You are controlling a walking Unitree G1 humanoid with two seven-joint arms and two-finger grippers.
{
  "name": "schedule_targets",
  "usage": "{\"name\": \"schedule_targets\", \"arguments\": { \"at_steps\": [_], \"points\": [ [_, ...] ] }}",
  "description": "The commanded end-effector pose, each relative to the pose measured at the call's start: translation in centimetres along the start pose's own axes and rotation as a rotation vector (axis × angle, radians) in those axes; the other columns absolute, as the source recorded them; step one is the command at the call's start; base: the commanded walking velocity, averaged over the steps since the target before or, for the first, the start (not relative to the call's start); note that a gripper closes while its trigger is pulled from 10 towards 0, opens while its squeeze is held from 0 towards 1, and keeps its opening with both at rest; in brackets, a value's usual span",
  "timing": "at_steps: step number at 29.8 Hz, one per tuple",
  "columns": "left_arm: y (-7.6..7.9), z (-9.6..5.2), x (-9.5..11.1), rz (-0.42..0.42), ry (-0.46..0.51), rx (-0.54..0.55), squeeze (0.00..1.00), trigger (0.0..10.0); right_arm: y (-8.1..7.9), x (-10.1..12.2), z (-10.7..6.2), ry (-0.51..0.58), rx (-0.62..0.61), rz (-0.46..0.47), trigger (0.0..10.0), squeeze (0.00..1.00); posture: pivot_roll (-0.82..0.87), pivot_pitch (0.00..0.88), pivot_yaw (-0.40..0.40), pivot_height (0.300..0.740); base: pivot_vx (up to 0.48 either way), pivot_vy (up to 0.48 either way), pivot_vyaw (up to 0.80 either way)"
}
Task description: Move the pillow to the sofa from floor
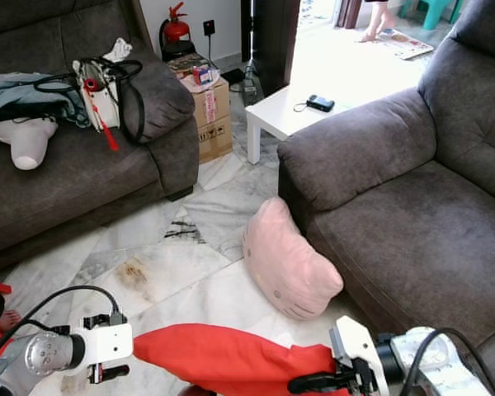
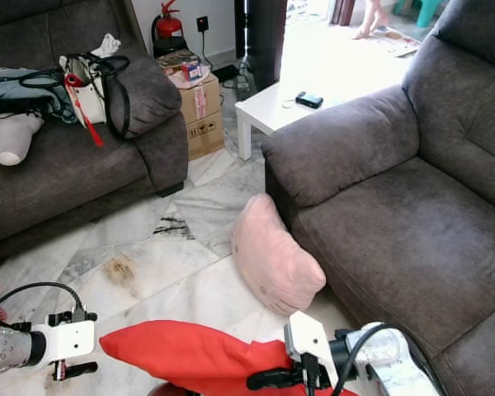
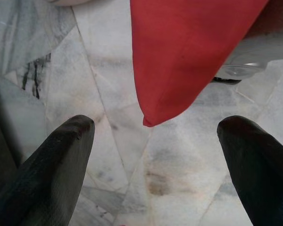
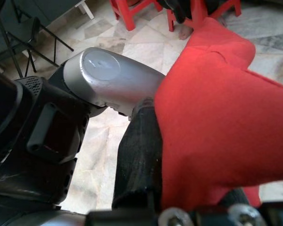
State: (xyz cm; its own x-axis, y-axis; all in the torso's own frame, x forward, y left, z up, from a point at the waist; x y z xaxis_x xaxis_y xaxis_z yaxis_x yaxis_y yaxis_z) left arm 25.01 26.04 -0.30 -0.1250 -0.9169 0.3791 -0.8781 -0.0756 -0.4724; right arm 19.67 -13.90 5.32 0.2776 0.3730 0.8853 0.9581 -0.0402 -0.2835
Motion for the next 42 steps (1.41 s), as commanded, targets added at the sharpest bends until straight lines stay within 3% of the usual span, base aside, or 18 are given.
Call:
{"name": "schedule_targets", "arguments": {
  "at_steps": [1,13,18,27,34,35,42],
  "points": [
    [0.2,-0.5,-0.8,0.009,-0.033,-0.014,0.0,10.0,-0.9,2.1,0.2,0.068,0.065,-0.075,10.0,0.0,0.14,0.143,0.022,0.74,0.0,0.0,0.0],
    [-1.1,0.1,-0.3,0.038,-0.03,0.048,0.0,10.0,-2.1,2.8,0.1,0.063,0.107,-0.093,10.0,0.0,0.13,0.145,0.018,0.74,0.0,0.0,0.0],
    [-1.4,0.7,0.6,-0.022,0.027,0.066,0.0,10.0,-2.4,3.1,0.1,0.067,0.112,-0.106,10.0,0.0,0.12,0.149,0.017,0.74,0.0,0.0,0.0],
    [0.0,1.6,2.3,-0.125,0.151,-0.042,0.0,10.0,-2.4,3.1,0.2,0.062,0.11,-0.102,10.0,0.0,0.12,0.152,0.015,0.74,0.0,0.0,0.0],
    [-1.4,0.8,4.5,-0.217,0.309,-0.049,0.0,10.0,-2.3,2.9,0.3,0.056,0.106,-0.096,10.0,0.0,0.12,0.157,0.008,0.74,0.0,0.0,0.0],
    [-1.4,0.7,4.7,-0.268,0.341,-0.071,0.0,10.0,-2.1,2.9,0.4,0.056,0.106,-0.098,10.0,0.0,0.12,0.156,0.008,0.74,0.0,0.0,0.0],
    [-0.3,0.6,4.8,-0.281,0.349,-0.158,0.0,10.0,-1.9,3.0,0.5,0.057,0.104,-0.101,10.0,0.0,0.12,0.156,0.009,0.74,0.0,0.0,0.0]
  ]
}}
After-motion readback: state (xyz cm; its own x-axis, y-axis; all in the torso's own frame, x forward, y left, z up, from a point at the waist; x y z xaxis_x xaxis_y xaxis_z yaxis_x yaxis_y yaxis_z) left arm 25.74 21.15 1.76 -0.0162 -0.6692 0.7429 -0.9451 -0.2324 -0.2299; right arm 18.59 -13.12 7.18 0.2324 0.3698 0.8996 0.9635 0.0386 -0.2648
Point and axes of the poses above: a point about 5 cm out from each wrist's last joint towards the gripper, its own z axis pointing out of the wrist towards the gripper, its own x axis along the axis of the wrist's last joint, y = z × x, the point moved 3 cm from there along z, pointing out of the wrist towards the gripper, and after that the axes turned 5 degrees about z, right-handed, at the moved point
